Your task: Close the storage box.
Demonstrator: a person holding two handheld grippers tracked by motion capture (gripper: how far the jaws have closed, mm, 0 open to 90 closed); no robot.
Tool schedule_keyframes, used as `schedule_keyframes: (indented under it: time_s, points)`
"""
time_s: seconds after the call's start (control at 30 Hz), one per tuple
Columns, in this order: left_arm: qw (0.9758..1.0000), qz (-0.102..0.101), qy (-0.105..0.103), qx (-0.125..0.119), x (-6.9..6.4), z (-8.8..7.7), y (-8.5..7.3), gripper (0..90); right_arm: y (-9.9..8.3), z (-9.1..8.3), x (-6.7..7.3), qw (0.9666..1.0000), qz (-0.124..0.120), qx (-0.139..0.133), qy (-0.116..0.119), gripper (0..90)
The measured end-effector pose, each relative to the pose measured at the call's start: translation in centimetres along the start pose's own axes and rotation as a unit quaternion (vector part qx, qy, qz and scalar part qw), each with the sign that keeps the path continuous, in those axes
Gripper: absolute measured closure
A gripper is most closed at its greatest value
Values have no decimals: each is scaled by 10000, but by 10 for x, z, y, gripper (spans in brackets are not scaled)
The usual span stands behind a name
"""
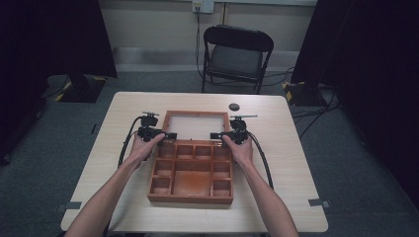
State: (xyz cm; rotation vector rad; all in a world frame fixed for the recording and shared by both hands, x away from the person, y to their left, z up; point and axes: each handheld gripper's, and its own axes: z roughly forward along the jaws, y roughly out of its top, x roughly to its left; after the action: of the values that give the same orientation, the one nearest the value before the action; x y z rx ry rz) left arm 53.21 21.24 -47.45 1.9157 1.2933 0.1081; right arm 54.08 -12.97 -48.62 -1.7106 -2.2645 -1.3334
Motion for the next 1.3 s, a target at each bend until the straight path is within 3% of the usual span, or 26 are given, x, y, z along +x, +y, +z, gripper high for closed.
schedule_keyframes:
  time_s: [0.3,0.67,0.9,1.0,1.13,1.3]
  points:
    - [9999,-139,-82,5,3,2,-1,119,-4,-2,-1,9997,-2,-222,-34,163]
    - [9987,-338,-373,110,4,8,-1,108,-5,-2,-1,9997,-1,-242,-42,163]
    - [9982,-430,-404,142,3,8,0,112,-5,-3,-1,9997,-9,-258,-41,163]
    - [9985,-340,-393,162,4,8,2,117,-4,-4,1,9995,-80,-281,-89,163]
    - [9973,-436,-567,166,4,6,3,170,-2,-6,4,9992,-207,-291,-163,167]
    - [9988,-262,-421,51,0,2,5,186,2,-12,8,9985,-325,-358,-258,220]
